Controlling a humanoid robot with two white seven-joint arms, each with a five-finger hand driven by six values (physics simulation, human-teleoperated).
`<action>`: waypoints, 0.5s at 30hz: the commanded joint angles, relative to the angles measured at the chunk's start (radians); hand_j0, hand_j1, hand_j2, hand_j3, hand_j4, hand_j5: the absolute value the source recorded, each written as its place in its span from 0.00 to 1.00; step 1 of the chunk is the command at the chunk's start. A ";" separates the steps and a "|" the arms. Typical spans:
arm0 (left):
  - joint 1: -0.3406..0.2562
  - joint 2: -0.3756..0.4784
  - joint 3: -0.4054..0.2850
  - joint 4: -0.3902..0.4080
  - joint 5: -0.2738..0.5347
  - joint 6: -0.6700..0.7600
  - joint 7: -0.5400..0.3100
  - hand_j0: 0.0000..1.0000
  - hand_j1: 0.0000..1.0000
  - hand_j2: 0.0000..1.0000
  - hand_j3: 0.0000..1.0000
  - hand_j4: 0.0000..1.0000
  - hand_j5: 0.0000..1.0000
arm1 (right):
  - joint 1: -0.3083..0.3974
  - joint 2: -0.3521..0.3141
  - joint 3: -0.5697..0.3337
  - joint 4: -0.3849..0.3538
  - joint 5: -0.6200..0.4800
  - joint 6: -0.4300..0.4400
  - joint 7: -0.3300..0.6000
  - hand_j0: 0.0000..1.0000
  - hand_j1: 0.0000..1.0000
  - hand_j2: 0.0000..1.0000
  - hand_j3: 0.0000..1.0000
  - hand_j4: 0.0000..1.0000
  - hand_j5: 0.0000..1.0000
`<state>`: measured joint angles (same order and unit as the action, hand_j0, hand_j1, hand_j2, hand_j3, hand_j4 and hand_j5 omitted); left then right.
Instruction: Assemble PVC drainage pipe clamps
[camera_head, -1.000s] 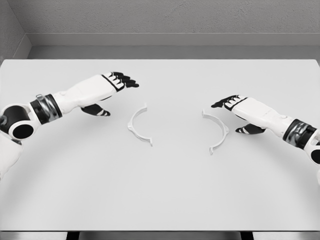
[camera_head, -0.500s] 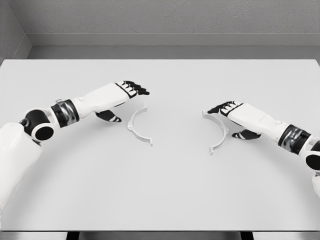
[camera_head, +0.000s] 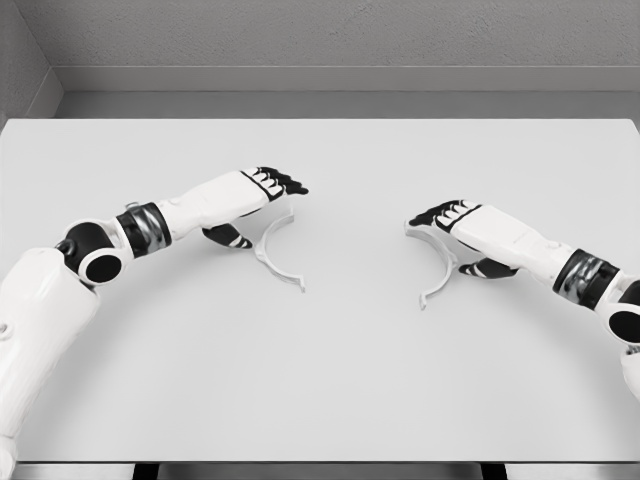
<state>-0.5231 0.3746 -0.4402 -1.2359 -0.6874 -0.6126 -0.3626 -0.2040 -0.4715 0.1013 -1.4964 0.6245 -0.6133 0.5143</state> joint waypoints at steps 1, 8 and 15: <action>0.000 -0.002 0.000 0.004 0.006 0.002 0.001 1.00 1.00 1.00 1.00 1.00 1.00 | 0.000 -0.001 0.000 -0.004 -0.008 0.002 0.000 0.92 0.92 0.92 0.92 0.92 0.92; 0.000 -0.019 -0.005 0.004 0.006 0.002 0.001 1.00 1.00 1.00 1.00 1.00 1.00 | 0.003 0.001 0.005 -0.028 -0.008 0.002 0.000 0.92 0.92 0.92 0.92 0.92 0.92; 0.002 -0.029 -0.005 0.001 0.003 0.002 0.001 1.00 1.00 1.00 1.00 1.00 1.00 | -0.002 0.002 0.009 -0.027 -0.003 0.002 0.001 0.92 0.92 0.92 0.92 0.92 0.92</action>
<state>-0.5216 0.3489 -0.4456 -1.2342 -0.6908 -0.6126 -0.3626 -0.2056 -0.4696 0.1098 -1.5228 0.6272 -0.6134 0.5148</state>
